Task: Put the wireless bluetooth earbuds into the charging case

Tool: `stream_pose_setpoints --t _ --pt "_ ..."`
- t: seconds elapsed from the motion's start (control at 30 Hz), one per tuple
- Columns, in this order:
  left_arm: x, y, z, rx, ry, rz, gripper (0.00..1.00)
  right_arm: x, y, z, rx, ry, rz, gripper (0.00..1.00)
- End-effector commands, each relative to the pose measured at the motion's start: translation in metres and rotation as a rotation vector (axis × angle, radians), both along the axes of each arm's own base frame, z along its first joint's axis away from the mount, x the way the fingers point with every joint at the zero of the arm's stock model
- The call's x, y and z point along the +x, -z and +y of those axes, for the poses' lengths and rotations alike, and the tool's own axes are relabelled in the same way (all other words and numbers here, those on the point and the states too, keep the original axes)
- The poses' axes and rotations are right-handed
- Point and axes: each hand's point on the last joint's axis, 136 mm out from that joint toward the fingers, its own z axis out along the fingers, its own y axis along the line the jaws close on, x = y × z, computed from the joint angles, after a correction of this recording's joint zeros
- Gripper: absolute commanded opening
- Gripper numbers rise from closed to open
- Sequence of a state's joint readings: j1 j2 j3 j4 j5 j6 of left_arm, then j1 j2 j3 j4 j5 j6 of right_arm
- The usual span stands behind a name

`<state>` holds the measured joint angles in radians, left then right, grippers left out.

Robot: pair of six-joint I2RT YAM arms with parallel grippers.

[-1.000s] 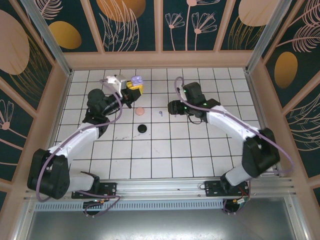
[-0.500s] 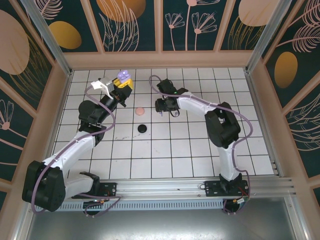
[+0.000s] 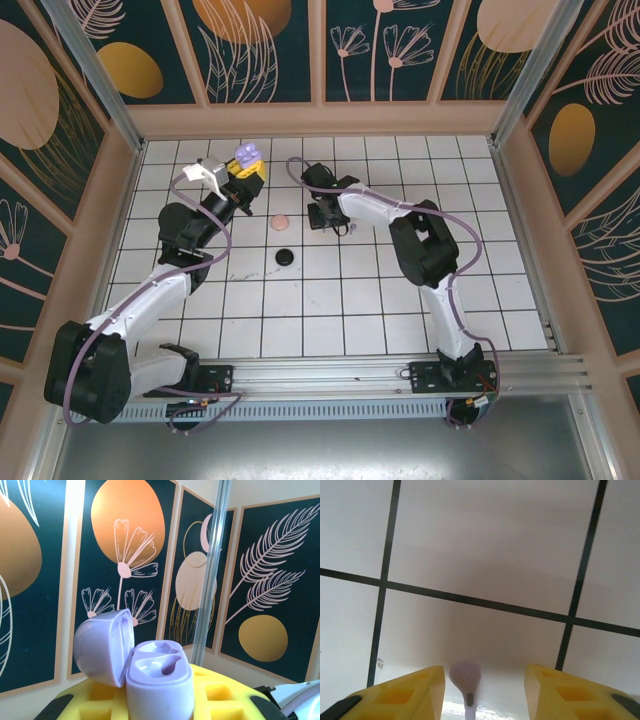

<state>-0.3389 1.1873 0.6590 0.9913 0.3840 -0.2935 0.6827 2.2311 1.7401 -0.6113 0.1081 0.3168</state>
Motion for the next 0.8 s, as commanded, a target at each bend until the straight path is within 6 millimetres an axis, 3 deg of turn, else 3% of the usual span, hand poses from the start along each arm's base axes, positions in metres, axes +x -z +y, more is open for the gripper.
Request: stream_pose_setpoints --t 0.0,0.77 --pt "-0.009 -0.016 0.002 -0.016 0.002 -0.057 0.00 0.000 0.002 0.005 -0.021 -0.011 0.007 0.44" --pt "-0.007 -0.014 0.001 -0.013 0.003 -0.050 0.00 -0.008 0.019 0.009 -0.039 -0.023 0.034 0.34"
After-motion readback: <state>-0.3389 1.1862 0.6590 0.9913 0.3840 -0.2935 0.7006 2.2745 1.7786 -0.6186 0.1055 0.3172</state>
